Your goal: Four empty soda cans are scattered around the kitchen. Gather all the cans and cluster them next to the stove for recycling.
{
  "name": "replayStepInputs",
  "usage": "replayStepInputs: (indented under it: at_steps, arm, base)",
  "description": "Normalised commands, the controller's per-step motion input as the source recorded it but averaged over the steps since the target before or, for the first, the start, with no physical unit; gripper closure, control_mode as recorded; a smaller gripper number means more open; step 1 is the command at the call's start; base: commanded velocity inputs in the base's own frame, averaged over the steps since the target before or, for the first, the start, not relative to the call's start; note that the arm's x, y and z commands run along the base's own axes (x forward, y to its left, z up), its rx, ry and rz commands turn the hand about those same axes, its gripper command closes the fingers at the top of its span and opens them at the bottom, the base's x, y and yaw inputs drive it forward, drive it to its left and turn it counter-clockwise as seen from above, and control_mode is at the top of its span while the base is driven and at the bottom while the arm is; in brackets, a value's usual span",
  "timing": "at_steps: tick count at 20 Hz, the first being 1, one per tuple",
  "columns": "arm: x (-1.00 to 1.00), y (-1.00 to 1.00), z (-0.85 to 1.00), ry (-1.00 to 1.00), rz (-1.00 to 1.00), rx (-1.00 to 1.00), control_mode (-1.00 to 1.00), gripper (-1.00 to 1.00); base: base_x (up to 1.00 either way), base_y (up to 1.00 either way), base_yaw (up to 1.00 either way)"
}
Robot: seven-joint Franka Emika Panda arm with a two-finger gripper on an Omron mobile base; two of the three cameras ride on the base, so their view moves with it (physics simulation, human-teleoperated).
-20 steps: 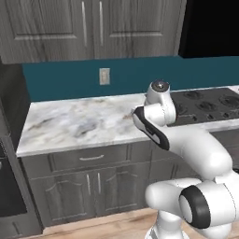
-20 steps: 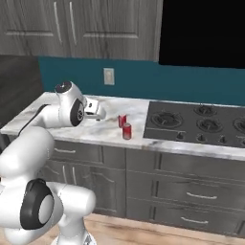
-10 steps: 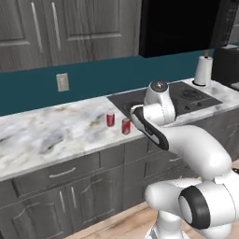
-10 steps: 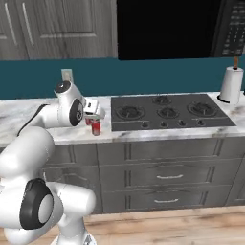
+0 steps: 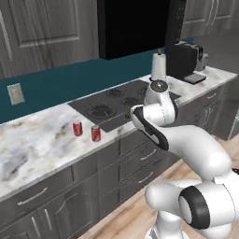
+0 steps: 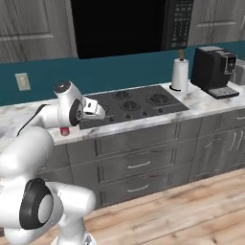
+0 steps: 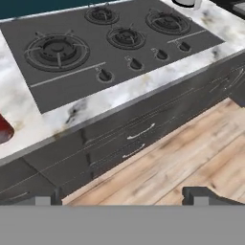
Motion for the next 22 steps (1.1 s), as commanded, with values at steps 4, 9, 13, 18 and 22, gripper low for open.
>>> replayStepInputs:
  at_steps: [4,9,13,18,22]
  arm:
    - [0.0,0.0,0.0,0.0,0.0,0.0,1.0,-1.0]
    - [0.0,0.0,0.0,0.0,0.0,0.0,1.0,-1.0]
    - [0.0,0.0,0.0,0.0,0.0,0.0,1.0,-1.0]
    - [0.0,0.0,0.0,0.0,0.0,0.0,1.0,-1.0]
    - [0.0,0.0,0.0,0.0,0.0,0.0,1.0,-1.0]
  base:
    - [0.0,-0.18,-0.45]
    - [0.0,-0.2,-0.44]
    - [0.0,-0.22,-0.44]
    - [0.0,-0.25,-0.42]
    - [0.0,-0.27,-0.42]
